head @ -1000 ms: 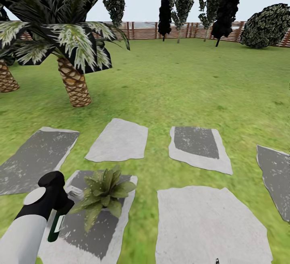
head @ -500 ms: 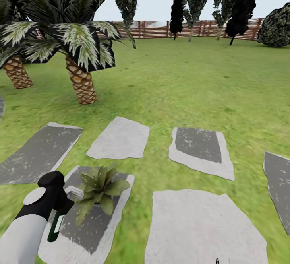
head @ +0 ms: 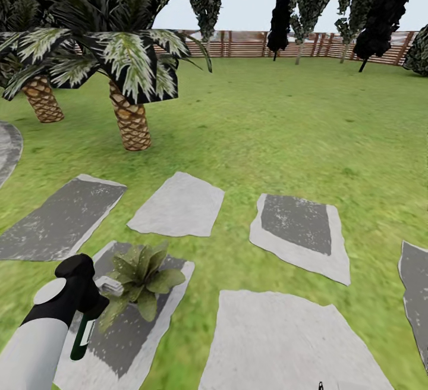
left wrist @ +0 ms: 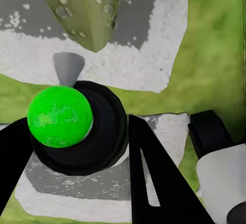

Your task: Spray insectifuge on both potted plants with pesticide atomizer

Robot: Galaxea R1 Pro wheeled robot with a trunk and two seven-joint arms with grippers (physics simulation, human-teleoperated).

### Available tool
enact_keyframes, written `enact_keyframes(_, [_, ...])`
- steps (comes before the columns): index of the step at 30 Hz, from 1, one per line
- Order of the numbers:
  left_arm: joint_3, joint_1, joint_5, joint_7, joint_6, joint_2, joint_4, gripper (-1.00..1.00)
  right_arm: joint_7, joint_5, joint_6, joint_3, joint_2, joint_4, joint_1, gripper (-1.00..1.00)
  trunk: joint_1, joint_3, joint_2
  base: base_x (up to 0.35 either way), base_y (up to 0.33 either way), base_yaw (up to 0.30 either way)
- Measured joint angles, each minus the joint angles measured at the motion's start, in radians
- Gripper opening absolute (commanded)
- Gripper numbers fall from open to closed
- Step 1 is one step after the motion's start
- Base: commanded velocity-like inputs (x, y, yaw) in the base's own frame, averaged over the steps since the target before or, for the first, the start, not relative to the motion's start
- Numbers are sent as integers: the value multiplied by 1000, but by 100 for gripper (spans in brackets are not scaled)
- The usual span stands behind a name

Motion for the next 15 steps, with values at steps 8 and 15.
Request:
enact_keyframes(8, [2, 0, -1, 3, 0, -3, 31, -100, 0, 0, 0, 0, 0, 0, 0, 100, 0, 0, 0, 144, -233, 33])
enact_keyframes(15, [3, 0, -1, 3, 0, -2, 31, -100, 0, 0, 0, 0, 0, 0, 0, 100, 1, 0, 0, -31, -273, 256])
